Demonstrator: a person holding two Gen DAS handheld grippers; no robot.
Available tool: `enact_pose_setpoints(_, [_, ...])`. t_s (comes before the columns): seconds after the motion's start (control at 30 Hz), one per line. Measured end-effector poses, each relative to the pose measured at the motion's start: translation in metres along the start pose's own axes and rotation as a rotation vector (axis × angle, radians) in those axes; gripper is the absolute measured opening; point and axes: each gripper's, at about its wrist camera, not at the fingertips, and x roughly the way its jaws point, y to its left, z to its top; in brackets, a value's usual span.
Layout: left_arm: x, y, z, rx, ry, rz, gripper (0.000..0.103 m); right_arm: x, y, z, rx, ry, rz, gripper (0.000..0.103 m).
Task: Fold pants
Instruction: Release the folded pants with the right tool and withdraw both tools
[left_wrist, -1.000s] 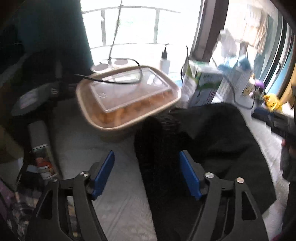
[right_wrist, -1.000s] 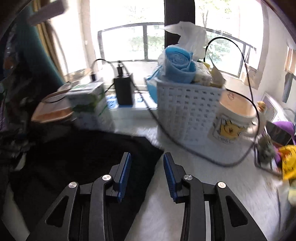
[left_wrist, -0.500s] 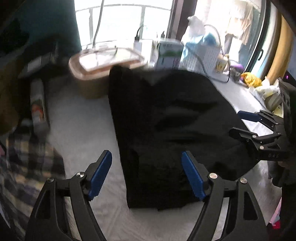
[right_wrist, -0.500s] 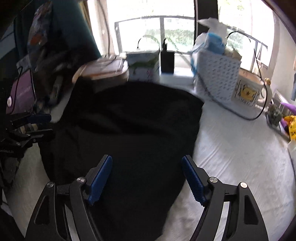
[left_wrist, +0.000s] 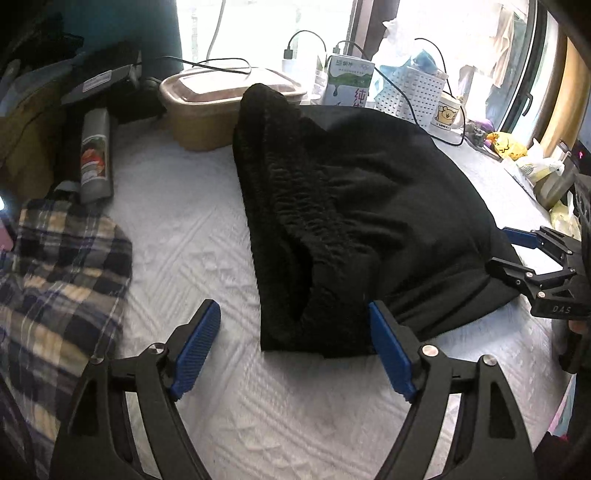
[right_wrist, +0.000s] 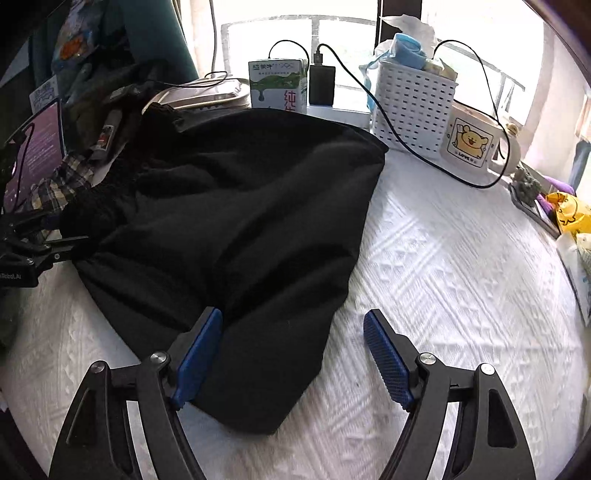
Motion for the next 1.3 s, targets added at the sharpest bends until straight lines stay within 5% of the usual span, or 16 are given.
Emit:
enact_pose_setpoints(0.37, [-0.033, 0.015, 0.018, -0.037, -0.104, 0.024, 0.081, -0.025, -0.015, -0.007, 0.096, -0.041, 0.010, 0.082])
enact_pose_setpoints(0.93, [0.011, 0.011, 0.037, -0.028, -0.049, -0.036, 0.081, -0.019, -0.023, 0.008, 0.153, -0.060, -0.011, 0.093])
enact_pose_setpoints(1.3, [-0.001, 0.020, 0.028, -0.049, -0.045, -0.069, 0.081, 0.007, -0.036, 0.007, 0.372, -0.088, 0.246, 0.092])
